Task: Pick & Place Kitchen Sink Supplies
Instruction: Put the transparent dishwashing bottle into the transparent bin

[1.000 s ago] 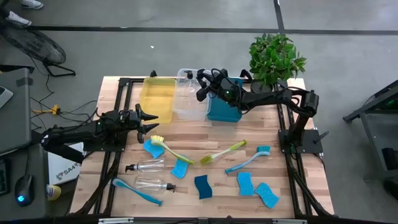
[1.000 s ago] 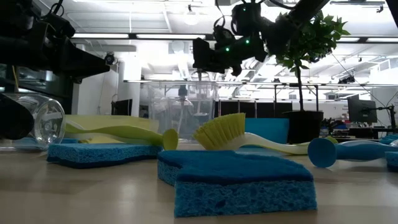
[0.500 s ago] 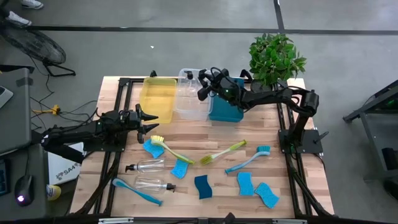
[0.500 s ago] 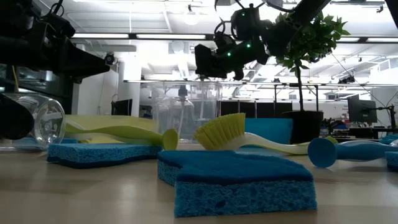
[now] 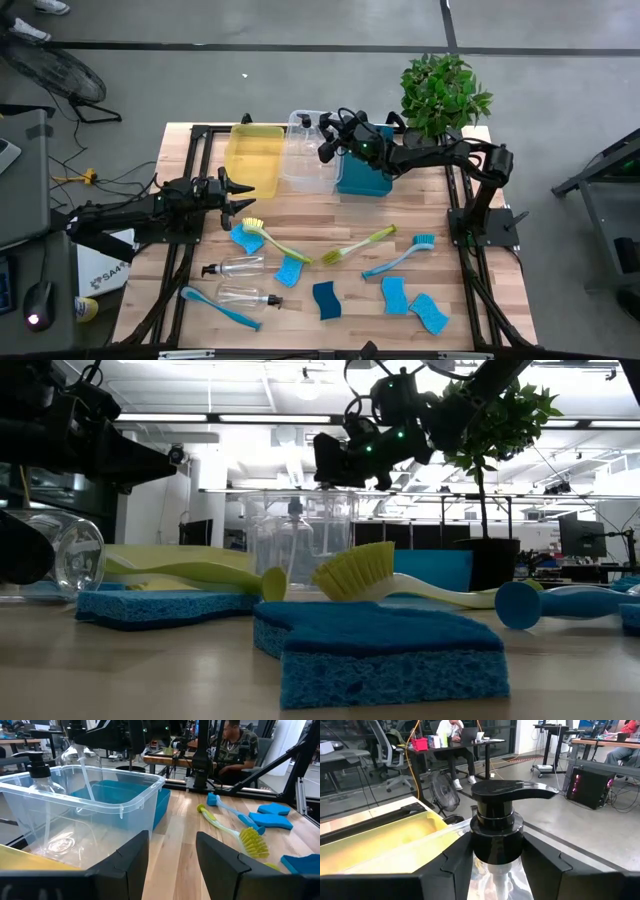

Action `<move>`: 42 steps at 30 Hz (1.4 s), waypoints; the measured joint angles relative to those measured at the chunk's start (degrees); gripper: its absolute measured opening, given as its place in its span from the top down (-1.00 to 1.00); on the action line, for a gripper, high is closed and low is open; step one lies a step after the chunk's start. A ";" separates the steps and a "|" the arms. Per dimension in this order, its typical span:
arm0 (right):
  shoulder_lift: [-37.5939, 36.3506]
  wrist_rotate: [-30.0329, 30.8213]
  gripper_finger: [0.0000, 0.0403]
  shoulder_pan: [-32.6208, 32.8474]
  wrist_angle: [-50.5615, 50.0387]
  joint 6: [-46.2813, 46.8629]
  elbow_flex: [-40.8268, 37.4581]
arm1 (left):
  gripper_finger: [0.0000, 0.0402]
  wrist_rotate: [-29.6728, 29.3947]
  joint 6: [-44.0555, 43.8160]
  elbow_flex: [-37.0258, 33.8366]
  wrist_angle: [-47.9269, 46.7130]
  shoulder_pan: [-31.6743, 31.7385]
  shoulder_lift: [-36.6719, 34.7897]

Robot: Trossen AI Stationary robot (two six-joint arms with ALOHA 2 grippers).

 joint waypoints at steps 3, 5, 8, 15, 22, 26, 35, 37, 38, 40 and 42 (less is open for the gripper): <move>0.00 0.00 0.25 0.00 -0.36 0.00 0.00 | 0.20 0.00 -0.01 0.00 0.00 0.01 -0.01; 0.00 0.00 0.25 0.00 -0.42 0.00 0.00 | 0.20 0.00 -0.02 0.00 0.00 0.00 0.00; 0.00 0.02 0.24 0.02 -0.58 0.30 0.00 | 0.20 0.00 -0.01 0.00 0.00 0.01 0.00; -0.02 1.30 0.24 0.04 -1.42 0.16 0.00 | 0.20 -0.01 0.00 -0.01 0.00 0.00 -0.01; -0.02 0.23 0.23 0.02 -2.56 0.02 0.00 | 0.20 -0.02 0.00 -0.01 0.00 0.00 0.00; -0.07 -0.64 0.23 -0.31 -3.52 0.04 0.00 | 0.20 -0.02 0.00 0.00 0.00 0.01 0.00; -0.07 -4.57 0.23 -1.51 -4.39 1.49 0.00 | 0.20 -0.02 -0.01 0.00 0.00 0.01 -0.01; -0.07 -4.69 0.23 -1.51 -4.39 1.29 0.00 | 0.20 -0.02 0.00 0.00 0.00 -0.01 -0.02; -0.07 -4.96 0.23 -1.51 -4.39 1.08 0.00 | 0.20 -0.02 0.00 -0.02 0.00 -0.01 -0.02; -0.07 -6.09 0.23 -1.49 -4.41 0.93 0.00 | 0.20 -0.02 -0.02 0.00 0.00 0.00 -0.02; -0.07 -6.42 0.23 -1.49 -4.70 0.51 0.00 | 0.20 -0.02 0.00 -0.01 0.00 -0.01 -0.01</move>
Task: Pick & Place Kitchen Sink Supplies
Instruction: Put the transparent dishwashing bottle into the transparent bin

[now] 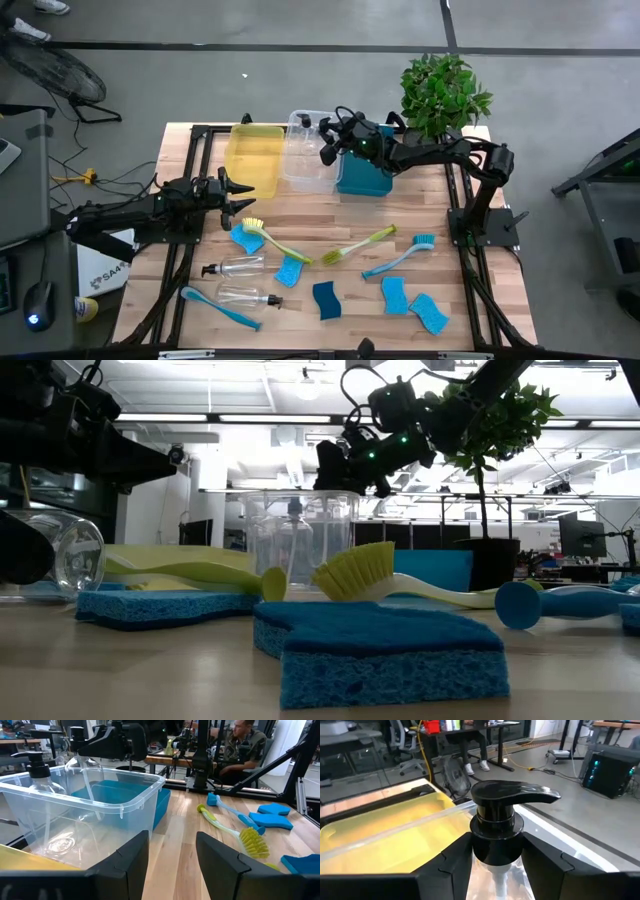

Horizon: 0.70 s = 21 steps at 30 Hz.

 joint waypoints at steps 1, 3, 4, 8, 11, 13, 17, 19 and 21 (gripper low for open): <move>0.00 -0.53 0.22 0.00 -0.35 -0.42 0.00 | 0.20 0.00 0.00 0.01 0.00 0.00 0.00; 0.00 -0.92 0.15 0.02 -1.15 -0.53 -0.02 | 0.20 0.00 0.00 0.01 0.00 0.00 -0.01; 0.00 -1.05 0.11 0.02 -1.75 -0.53 -0.03 | 0.20 0.00 -0.01 0.01 0.00 0.02 0.01; 0.00 -0.55 -0.10 0.00 -2.34 -0.53 -0.04 | 0.20 0.00 -0.01 0.00 0.00 0.02 0.01; 0.00 -0.25 -0.21 0.00 -3.00 -0.51 -0.04 | 0.20 0.00 -0.01 0.01 0.00 0.02 0.01; 0.00 -0.23 -0.24 0.00 -3.34 -0.54 -0.04 | 0.20 0.00 -0.01 0.00 0.00 0.01 0.01; 0.00 -0.23 -0.25 0.00 -3.38 -0.67 -0.04 | 0.20 0.00 -0.01 0.01 0.01 0.02 0.00; 0.00 -0.23 -0.25 0.00 -3.54 -0.69 -0.04 | 0.20 0.00 0.00 0.00 0.00 0.00 0.01; -0.04 -0.23 -0.25 0.00 -4.39 -0.65 -0.03 | 0.20 0.00 -0.02 0.01 0.00 0.01 0.01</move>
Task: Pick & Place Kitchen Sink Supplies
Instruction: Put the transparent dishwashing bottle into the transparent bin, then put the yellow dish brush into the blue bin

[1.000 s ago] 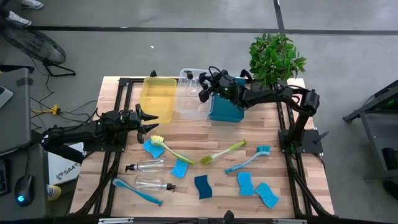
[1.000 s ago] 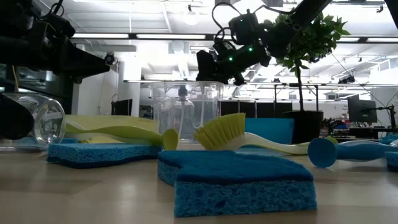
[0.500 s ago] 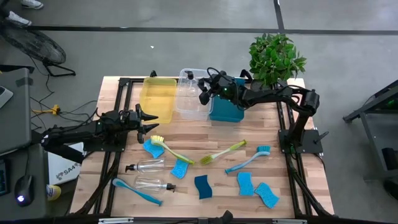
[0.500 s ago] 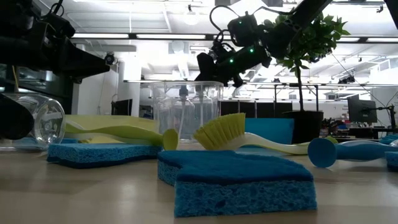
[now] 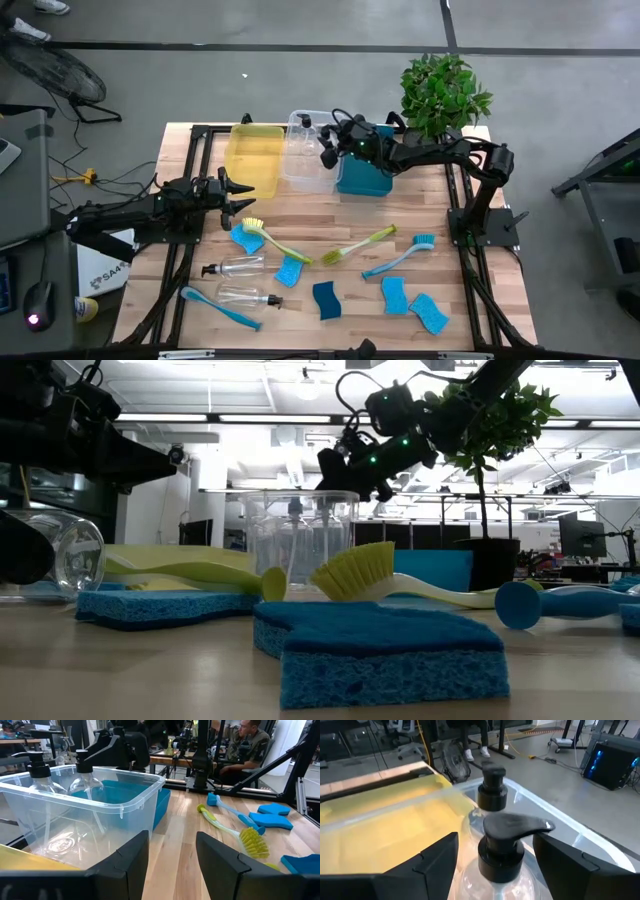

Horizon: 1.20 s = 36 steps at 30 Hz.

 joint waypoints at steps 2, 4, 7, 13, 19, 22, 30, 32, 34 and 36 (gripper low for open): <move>-0.01 0.05 -0.25 0.00 -1.20 -0.04 0.01 | 0.20 0.00 0.00 -0.02 0.00 0.00 -0.02; -0.01 0.75 -0.25 0.03 -2.46 -0.46 0.01 | 0.20 0.00 0.00 -0.01 0.00 0.00 -0.02; -0.01 1.18 -0.25 0.04 -4.11 -0.63 0.01 | 0.20 0.00 0.00 0.00 0.00 0.01 0.00; -1.70 1.15 -0.25 0.07 -6.00 -2.31 0.01 | 0.20 -0.02 0.00 -0.02 0.00 -0.01 -0.01; -6.63 3.90 -0.25 0.09 -12.58 -3.73 0.03 | 0.20 -0.02 0.02 0.00 0.02 0.00 -0.01; -9.61 3.54 -0.25 0.07 -18.62 -3.49 0.03 | 0.20 -0.02 0.00 0.00 0.02 0.00 0.00; -16.35 -3.85 -0.25 1.92 -28.84 -2.46 0.03 | 0.20 -0.02 0.00 -0.02 0.00 0.01 -0.02; -17.64 -5.96 -0.25 2.95 -29.90 -2.82 0.03 | 0.20 -0.02 0.00 0.00 0.00 -0.01 -0.02; -18.90 -7.24 -0.25 4.25 -31.15 -3.71 0.03 | 0.20 -0.02 0.00 -0.01 0.00 0.00 -0.01; -20.17 -7.53 -0.25 5.69 -33.35 -3.78 0.03 | 0.20 -0.02 0.01 0.00 0.00 0.00 -0.01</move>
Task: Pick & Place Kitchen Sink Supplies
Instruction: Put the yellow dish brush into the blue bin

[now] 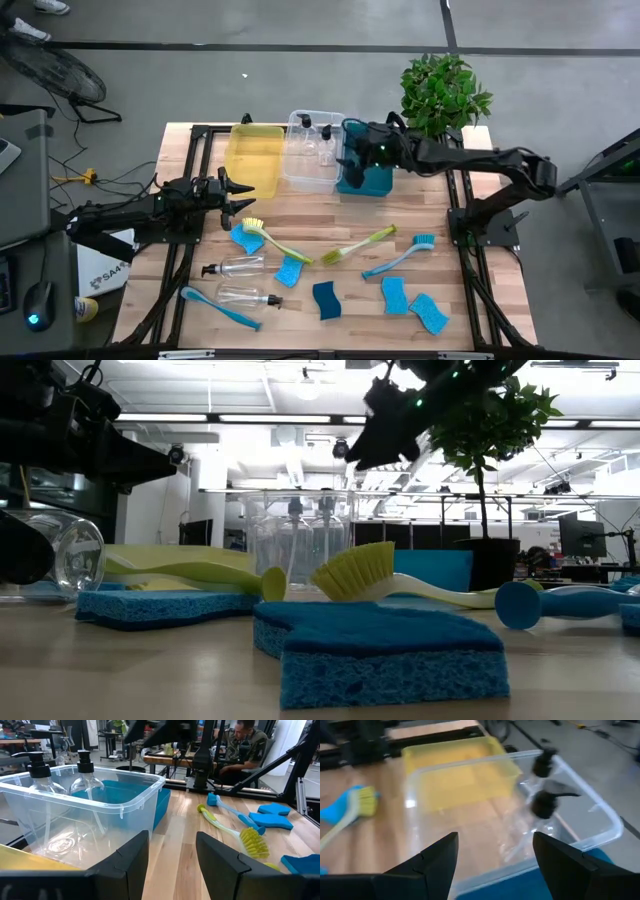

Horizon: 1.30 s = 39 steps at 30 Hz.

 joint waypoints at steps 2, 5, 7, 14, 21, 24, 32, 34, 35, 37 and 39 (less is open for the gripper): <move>-1.65 -0.05 -0.25 1.39 -3.12 -0.09 0.00 | 0.20 0.00 -0.01 0.00 0.00 0.01 -0.01; -4.11 -0.02 -0.25 3.60 -8.98 -1.33 0.00 | 0.20 0.00 0.01 0.00 0.00 -0.01 0.00; -5.72 0.34 -0.25 5.05 -12.53 -2.16 0.00 | 0.20 0.00 0.01 -0.01 0.02 -0.01 -0.01; -10.96 4.95 -0.25 9.68 -14.74 -2.57 -4.44 | 0.20 0.00 0.00 0.00 0.00 -0.01 -0.01; -19.29 5.38 -0.25 12.28 -0.06 -0.01 -18.86 | 0.20 0.00 0.01 0.00 0.00 -0.01 -0.01; -23.50 5.37 -0.25 13.69 3.55 0.22 -23.88 | 0.20 0.00 0.00 0.00 0.00 0.00 0.00; -32.23 -1.24 -0.25 17.95 0.46 0.10 -29.30 | 0.20 0.00 0.00 0.00 0.00 -0.01 0.01; -32.47 -3.25 -0.25 19.39 -1.81 0.02 -29.35 | 0.20 0.00 0.01 0.00 0.01 -0.01 0.00; -32.38 -3.84 -0.25 20.12 -3.08 0.22 -29.35 | 0.20 0.02 0.01 -0.01 0.02 -0.01 0.01; -31.47 -4.49 -0.25 21.46 -4.88 1.42 -29.35 | 0.20 0.01 0.01 0.00 0.02 0.00 0.01; -30.46 -5.41 -0.25 22.56 -5.73 1.84 -29.35 | 0.20 0.00 0.01 0.00 0.02 0.01 0.01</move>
